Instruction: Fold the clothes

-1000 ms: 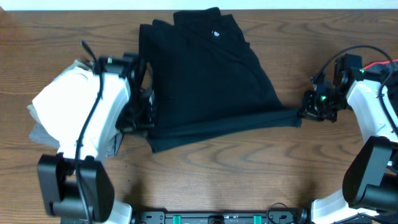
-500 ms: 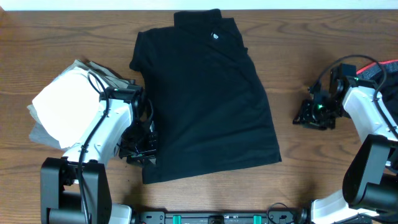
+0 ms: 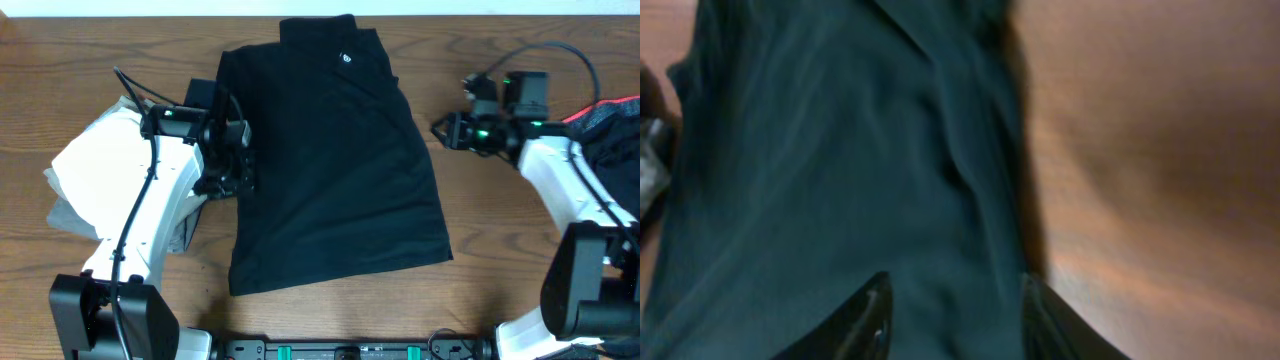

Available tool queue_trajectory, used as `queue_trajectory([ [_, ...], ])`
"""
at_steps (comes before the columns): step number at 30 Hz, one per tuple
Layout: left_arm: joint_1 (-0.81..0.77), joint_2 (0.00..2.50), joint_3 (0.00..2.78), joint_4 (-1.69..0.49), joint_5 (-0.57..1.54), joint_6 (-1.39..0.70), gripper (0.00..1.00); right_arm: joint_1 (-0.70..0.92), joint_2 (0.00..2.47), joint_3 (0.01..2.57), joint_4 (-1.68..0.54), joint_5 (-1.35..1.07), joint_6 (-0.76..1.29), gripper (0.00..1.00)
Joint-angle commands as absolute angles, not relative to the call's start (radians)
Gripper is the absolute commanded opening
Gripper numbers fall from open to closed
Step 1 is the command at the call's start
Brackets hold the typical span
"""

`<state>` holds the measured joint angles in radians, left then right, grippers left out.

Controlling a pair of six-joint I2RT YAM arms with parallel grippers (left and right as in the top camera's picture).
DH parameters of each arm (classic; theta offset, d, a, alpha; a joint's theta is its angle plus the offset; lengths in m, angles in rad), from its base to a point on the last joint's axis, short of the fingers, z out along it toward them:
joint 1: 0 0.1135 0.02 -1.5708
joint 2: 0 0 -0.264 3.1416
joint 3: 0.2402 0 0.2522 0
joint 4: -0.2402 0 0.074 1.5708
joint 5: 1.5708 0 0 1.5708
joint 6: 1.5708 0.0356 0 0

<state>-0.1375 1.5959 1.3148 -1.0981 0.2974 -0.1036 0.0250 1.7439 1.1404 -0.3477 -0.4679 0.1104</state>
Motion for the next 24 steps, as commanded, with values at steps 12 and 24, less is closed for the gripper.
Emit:
queue_trajectory([
  [12,-0.147,1.590,1.311,-1.064,0.307,-0.088,0.40,0.104,1.946,1.145,-0.490,-0.384,0.186,0.01],
  [24,-0.147,1.590,1.311,-1.050,0.307,-0.088,0.45,-0.018,1.979,1.158,-0.472,0.296,0.207,0.01],
])
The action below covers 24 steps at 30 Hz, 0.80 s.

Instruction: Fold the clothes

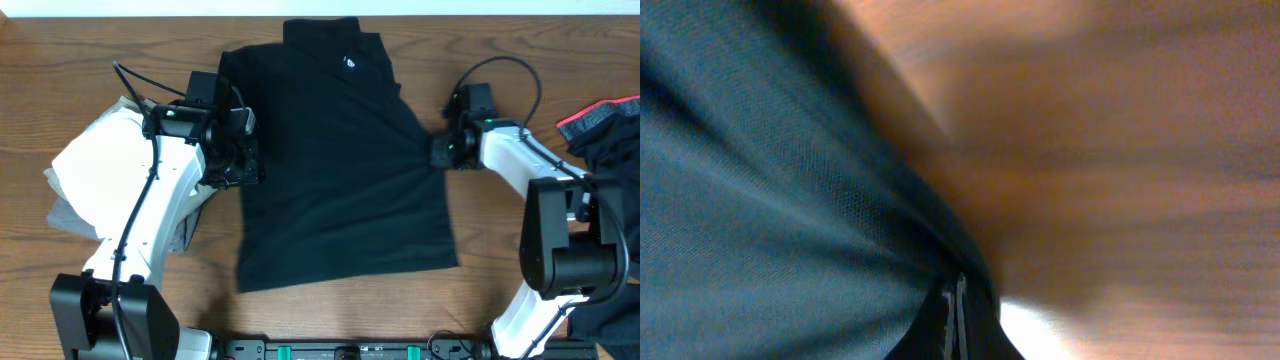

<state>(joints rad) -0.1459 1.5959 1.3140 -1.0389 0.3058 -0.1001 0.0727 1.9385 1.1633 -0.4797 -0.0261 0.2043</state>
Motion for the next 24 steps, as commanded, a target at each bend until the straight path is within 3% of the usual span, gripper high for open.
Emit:
queue_trajectory([
  [1,-0.147,1.590,1.311,-1.056,0.307,-0.088,0.45,-0.044,1.979,1.171,-0.468,0.291,0.205,0.01],
  [5,-0.147,1.590,1.311,-1.064,0.307,-0.088,0.47,-0.154,1.979,1.254,-0.473,0.213,0.200,0.01],
  [6,-0.147,1.590,1.311,-1.061,0.307,-0.088,0.48,-0.179,1.979,1.284,-0.484,0.159,0.174,0.06],
  [7,-0.147,1.590,1.311,-1.059,0.307,-0.088,0.50,-0.193,1.979,1.305,-0.495,0.118,0.146,0.17],
  [8,-0.147,1.590,1.311,-1.056,0.307,-0.088,0.51,-0.210,1.976,1.341,-0.523,0.048,0.093,0.38],
  [9,-0.147,1.590,1.311,-1.052,0.307,-0.088,0.52,-0.219,1.974,1.373,-0.557,-0.009,0.048,0.52],
  [12,-0.147,1.590,1.311,-1.029,0.306,-0.087,0.57,-0.233,1.952,1.466,-0.683,-0.134,-0.004,0.61],
  [15,-0.147,1.590,1.311,-0.963,0.307,-0.087,0.58,-0.232,1.906,1.547,-0.809,-0.282,-0.028,0.62],
  [19,-0.147,1.608,1.311,-0.844,0.306,-0.087,0.58,-0.212,1.839,1.569,-0.942,-0.470,-0.030,0.56],
  [24,-0.147,1.655,1.311,-0.796,0.306,-0.087,0.57,-0.132,1.835,1.510,-1.118,-0.453,0.014,0.29],
])
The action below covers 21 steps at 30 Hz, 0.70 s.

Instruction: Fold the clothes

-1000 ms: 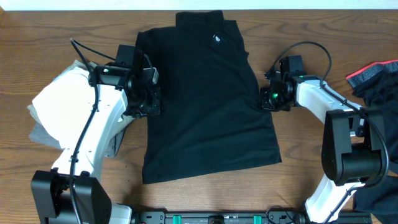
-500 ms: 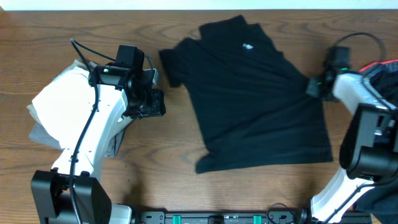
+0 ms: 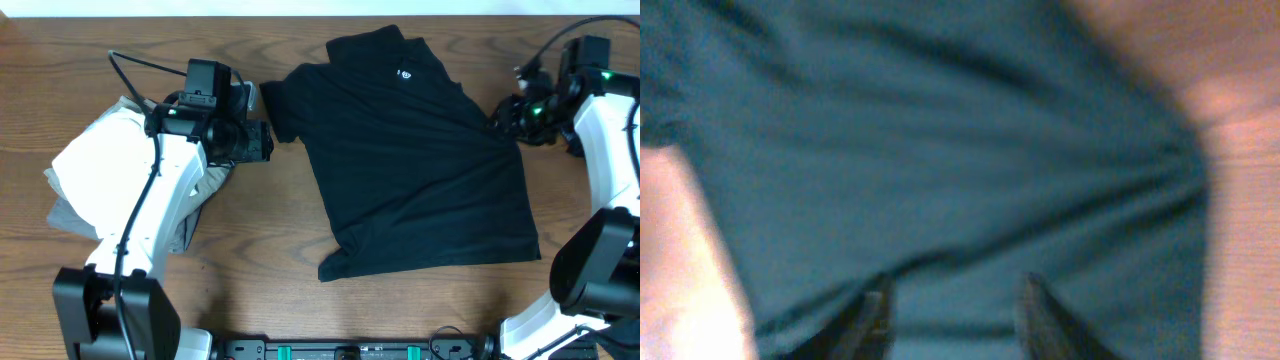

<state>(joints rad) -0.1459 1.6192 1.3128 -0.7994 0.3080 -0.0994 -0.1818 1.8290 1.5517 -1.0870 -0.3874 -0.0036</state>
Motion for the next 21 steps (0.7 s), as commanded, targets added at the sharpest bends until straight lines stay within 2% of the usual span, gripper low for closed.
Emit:
queue_trajectory([
  [1,-0.147,1.661,1.311,-0.795,0.306,-0.088,0.57,-0.111,1.835,1.474,-1.132,-0.425,0.054,0.25],
  [2,-0.147,1.667,1.311,-0.794,0.305,-0.087,0.57,-0.089,1.835,1.433,-1.141,-0.391,0.099,0.20],
  [8,-0.147,1.671,1.311,-0.794,0.302,-0.087,0.57,-0.019,1.835,1.157,-1.094,-0.224,0.252,0.08],
  [15,-0.147,1.671,1.311,-0.775,0.302,-0.083,0.58,-0.113,1.835,0.946,-0.839,-0.038,0.407,0.04],
  [21,-0.147,1.671,1.311,-0.774,0.302,-0.083,0.58,-0.257,1.834,0.971,-0.857,0.243,0.441,0.04],
])
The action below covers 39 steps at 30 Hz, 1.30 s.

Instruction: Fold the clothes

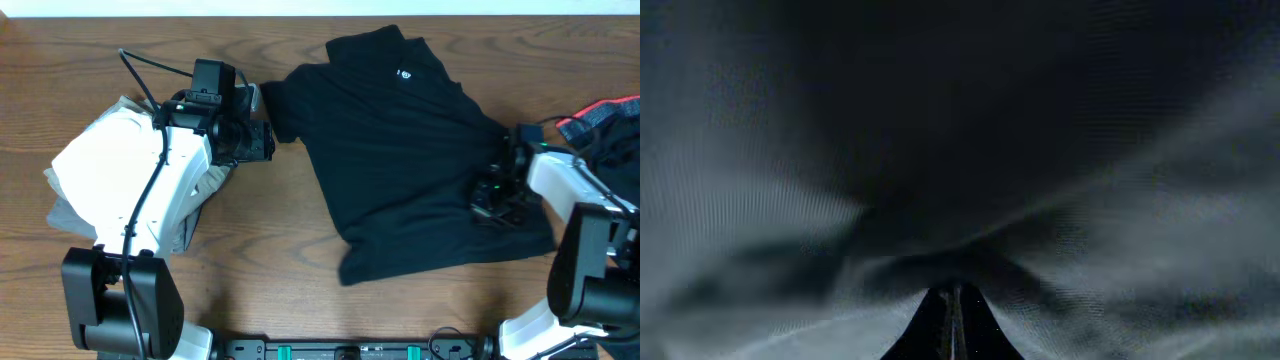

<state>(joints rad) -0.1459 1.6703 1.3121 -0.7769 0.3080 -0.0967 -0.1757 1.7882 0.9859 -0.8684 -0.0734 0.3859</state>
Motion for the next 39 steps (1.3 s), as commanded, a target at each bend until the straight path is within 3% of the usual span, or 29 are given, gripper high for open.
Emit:
queue_trajectory([
  [1,-0.147,1.671,1.311,-0.770,0.302,-0.083,0.59,-0.279,1.834,0.987,-0.862,0.247,0.440,0.05],
  [6,-0.147,1.691,1.311,-0.734,0.302,-0.080,0.61,-0.347,1.834,1.103,-0.934,0.112,0.305,0.21],
  [17,-0.147,1.903,1.311,-0.525,0.303,-0.084,0.64,-0.342,1.717,1.339,-1.092,-0.172,0.192,0.40],
  [28,-0.154,2.074,1.311,-0.353,0.353,-0.163,0.63,-0.293,1.657,1.339,-1.093,-0.192,0.178,0.43],
  [34,-0.179,2.101,1.311,-0.353,0.355,-0.163,0.28,-0.272,1.657,1.339,-1.092,-0.192,0.186,0.42],
  [39,-0.186,2.101,1.311,-0.391,0.355,-0.186,0.06,-0.252,1.657,1.339,-1.105,-0.192,0.186,0.42],
])
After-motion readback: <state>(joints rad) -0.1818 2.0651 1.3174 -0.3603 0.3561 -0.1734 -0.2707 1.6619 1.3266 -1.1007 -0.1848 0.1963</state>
